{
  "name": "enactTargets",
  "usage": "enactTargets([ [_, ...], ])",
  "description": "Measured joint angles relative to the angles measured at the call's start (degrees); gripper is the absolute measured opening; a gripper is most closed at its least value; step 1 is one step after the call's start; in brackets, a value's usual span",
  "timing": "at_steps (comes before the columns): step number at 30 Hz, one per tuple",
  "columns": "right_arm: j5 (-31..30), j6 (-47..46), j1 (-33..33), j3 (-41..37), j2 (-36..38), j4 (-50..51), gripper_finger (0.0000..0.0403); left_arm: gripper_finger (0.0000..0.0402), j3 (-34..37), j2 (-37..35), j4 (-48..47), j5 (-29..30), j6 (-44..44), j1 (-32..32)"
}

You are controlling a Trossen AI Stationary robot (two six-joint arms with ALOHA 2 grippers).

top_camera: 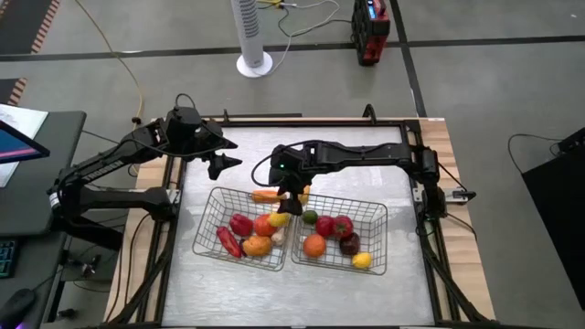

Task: Sort produce into baskets
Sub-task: Put the left lemon into the left wire basket

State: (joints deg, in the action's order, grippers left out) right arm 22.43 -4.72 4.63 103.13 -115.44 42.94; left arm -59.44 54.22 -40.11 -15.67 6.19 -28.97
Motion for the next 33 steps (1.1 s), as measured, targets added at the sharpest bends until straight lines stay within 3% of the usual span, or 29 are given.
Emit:
enactTargets([
  [5, -0.1, -1.1, 0.8, 2.5, -0.2, 5.5, 0.0364, 0.0292, 0.0, 0.0, -0.2, -0.7, 0.9, 0.0],
  [11, -7.0, 5.6, -3.1, 12.8, 0.3, 16.1, 0.0343, 0.0292, 0.0, 0.2, -1.2, -5.2, 3.9, 0.9],
  [17, -14.5, -0.4, 0.3, 17.6, 1.6, 26.6, 0.0315, 0.0279, 0.0, 6.6, -1.2, -9.4, 5.0, 10.6],
  [21, -15.8, -6.4, 4.4, 17.9, 7.4, 29.5, 0.0304, 0.0262, 0.0, 12.2, 1.9, -10.9, 5.1, 17.9],
  [28, -28.7, -3.9, 9.3, 17.9, 17.0, 31.8, 0.0302, 0.0242, 0.0, 20.3, 9.5, -5.3, 5.5, 27.1],
  [33, -30.4, -2.9, 12.7, 17.9, 22.5, 33.9, 0.0302, 0.0240, 0.0, 26.7, 16.9, -2.4, 8.8, 27.2],
])
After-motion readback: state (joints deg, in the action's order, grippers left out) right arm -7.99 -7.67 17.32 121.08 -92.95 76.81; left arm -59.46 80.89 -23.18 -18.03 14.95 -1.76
